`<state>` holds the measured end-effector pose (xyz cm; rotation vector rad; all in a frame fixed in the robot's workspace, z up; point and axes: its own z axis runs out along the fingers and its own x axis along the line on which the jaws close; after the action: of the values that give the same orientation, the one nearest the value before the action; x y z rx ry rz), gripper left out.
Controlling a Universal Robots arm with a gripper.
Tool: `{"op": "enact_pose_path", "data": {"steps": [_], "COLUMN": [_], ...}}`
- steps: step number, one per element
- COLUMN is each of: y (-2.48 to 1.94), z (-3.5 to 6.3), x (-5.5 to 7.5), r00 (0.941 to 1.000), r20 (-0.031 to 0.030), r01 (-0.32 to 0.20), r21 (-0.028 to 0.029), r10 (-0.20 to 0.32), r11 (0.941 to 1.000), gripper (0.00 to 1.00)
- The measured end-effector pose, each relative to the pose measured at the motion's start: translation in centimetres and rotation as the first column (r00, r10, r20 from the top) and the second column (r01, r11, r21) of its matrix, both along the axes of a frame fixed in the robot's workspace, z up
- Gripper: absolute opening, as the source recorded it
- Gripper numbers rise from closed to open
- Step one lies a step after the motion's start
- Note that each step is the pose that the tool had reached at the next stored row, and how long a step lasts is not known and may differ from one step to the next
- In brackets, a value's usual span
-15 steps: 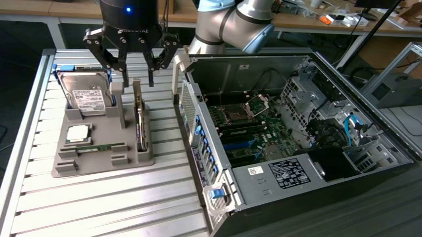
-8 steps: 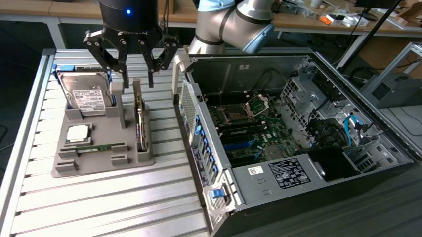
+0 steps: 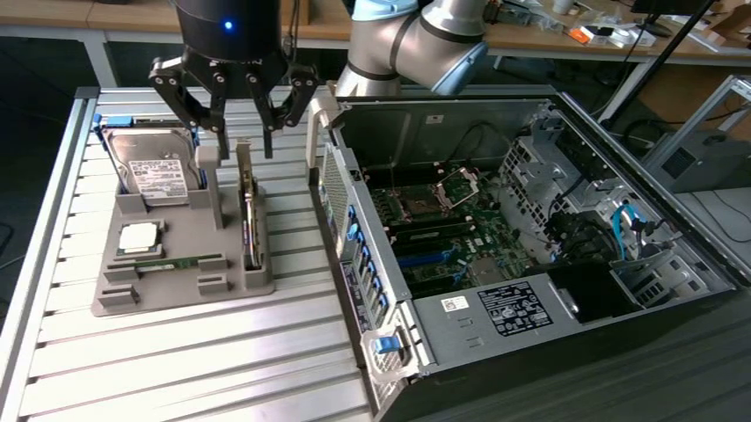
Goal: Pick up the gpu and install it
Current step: 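Pick up the gpu and move the gpu toward the slot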
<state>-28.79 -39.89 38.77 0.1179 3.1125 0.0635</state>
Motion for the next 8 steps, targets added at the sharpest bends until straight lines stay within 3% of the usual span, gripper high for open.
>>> {"op": "enact_pose_path", "data": {"steps": [8], "y": [0.00], "z": [-0.16], "x": [-0.02], "r00": [1.0000], "r20": [0.0000], "r01": [0.000], "r21": [0.0000], "r10": [0.000], "r11": [1.0000], "gripper": [0.48]}}
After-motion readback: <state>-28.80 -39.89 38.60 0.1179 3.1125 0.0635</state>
